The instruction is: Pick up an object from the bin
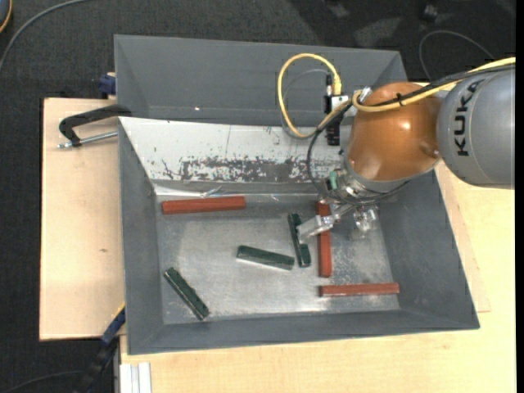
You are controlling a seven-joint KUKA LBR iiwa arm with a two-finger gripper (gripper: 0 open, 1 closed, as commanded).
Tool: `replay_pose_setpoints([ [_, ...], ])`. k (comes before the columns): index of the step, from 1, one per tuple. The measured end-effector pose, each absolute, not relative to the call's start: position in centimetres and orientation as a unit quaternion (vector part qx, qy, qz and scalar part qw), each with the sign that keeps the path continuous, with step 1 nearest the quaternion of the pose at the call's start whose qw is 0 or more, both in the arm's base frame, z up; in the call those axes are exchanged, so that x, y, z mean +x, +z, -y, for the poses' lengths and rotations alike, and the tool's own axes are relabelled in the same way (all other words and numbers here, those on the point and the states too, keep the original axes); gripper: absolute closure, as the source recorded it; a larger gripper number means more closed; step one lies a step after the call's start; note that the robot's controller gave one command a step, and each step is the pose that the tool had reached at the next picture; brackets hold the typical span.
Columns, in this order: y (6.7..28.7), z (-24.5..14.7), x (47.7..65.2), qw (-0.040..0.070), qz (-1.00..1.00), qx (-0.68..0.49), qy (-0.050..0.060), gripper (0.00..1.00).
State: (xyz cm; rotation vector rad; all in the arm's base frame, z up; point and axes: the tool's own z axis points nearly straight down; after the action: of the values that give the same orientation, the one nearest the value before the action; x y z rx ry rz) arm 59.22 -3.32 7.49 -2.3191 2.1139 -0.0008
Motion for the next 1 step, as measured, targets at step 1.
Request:
replay_pose_setpoints([
  [1, 7.21, -2.84, 58.99, 0.003, -0.664, -0.748, 0.000, 0.00],
])
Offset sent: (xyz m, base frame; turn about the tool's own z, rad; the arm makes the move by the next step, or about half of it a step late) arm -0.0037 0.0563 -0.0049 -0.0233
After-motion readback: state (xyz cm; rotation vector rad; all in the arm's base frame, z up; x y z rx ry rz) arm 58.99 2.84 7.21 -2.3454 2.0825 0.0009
